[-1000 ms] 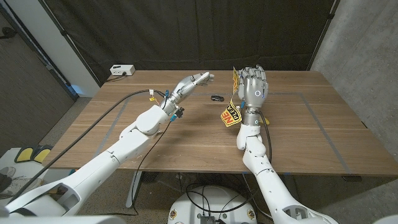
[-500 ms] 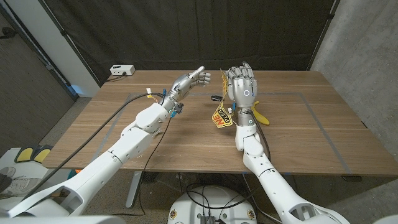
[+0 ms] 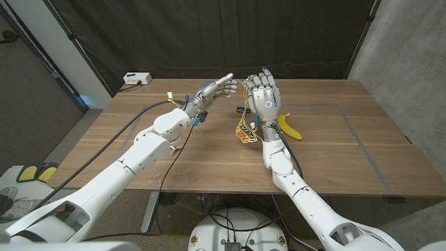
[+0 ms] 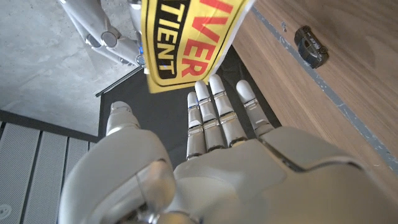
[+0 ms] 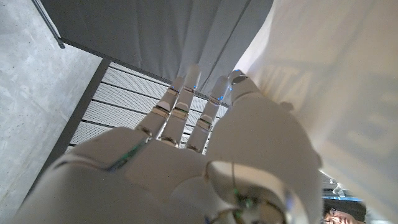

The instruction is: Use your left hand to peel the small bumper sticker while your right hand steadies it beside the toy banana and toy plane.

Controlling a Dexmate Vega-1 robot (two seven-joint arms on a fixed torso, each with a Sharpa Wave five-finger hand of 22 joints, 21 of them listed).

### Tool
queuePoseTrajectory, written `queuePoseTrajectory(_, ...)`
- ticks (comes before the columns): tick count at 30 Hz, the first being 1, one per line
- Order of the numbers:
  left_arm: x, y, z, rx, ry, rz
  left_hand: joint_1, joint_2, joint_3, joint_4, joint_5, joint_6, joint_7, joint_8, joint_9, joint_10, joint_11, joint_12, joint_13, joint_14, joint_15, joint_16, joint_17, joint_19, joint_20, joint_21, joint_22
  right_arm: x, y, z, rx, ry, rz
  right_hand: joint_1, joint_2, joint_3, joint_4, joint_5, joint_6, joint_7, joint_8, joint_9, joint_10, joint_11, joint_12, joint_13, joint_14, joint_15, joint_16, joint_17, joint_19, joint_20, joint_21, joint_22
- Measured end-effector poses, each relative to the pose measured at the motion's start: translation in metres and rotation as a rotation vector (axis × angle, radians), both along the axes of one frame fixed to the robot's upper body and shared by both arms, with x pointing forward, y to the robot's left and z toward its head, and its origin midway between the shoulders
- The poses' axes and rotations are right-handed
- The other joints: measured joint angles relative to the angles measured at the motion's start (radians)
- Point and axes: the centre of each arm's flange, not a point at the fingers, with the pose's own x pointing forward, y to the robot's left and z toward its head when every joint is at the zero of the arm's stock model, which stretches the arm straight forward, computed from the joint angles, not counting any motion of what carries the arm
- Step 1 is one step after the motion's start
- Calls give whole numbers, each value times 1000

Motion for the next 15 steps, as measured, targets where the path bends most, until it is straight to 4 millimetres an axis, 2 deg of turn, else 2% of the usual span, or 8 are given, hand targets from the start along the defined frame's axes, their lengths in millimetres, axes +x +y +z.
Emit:
queuePoseTrajectory(3,3,0,-5,15,26,13,8,-8,0,0,4,3,-2,1,4,0,0,1,2,-1,-1,0,5,-5,5,2,4,1,0,-1,-6,1,-1,0,0,0,0,1,-2,-2,0,0,0,0,0,4,0,0,0,2,0,0,4,0)
queuePoseTrajectory(4,-2,-4,5,34,6,6,14,-7,2,-2,8,16,-4,6,8,1,-1,6,4,-1,-1,0,8,-5,5,9,7,1,0,-1,-6,2,-1,0,0,-1,1,4,-2,-2,0,0,0,0,0,5,0,0,0,4,0,0,4,0)
queuePoseTrajectory(6,-2,-5,6,42,10,9,54,16,20,-19,8,56,-7,28,20,36,-13,32,12,26,-6,9,21,-4,5,28,16,1,0,-1,-5,2,-1,0,0,-1,1,4,-2,-2,0,0,0,0,0,4,0,0,0,7,0,0,4,0)
queuePoseTrajectory(11,-3,-8,8,45,12,18,183,92,108,-42,7,196,-16,90,51,144,-43,102,22,111,-32,44,45,38,3,84,42,2,-3,0,-2,4,1,2,1,-1,1,4,-2,-2,0,-5,-8,-1,0,2,0,0,-7,13,0,0,4,0)
queuePoseTrajectory(15,-4,-9,9,31,8,27,279,136,189,-52,39,344,-38,141,55,262,-80,153,9,181,-61,53,48,72,-1,121,40,2,-4,0,5,6,3,4,4,-1,1,4,-2,-2,0,-5,-9,-2,0,1,0,0,-8,16,-4,-4,4,0)
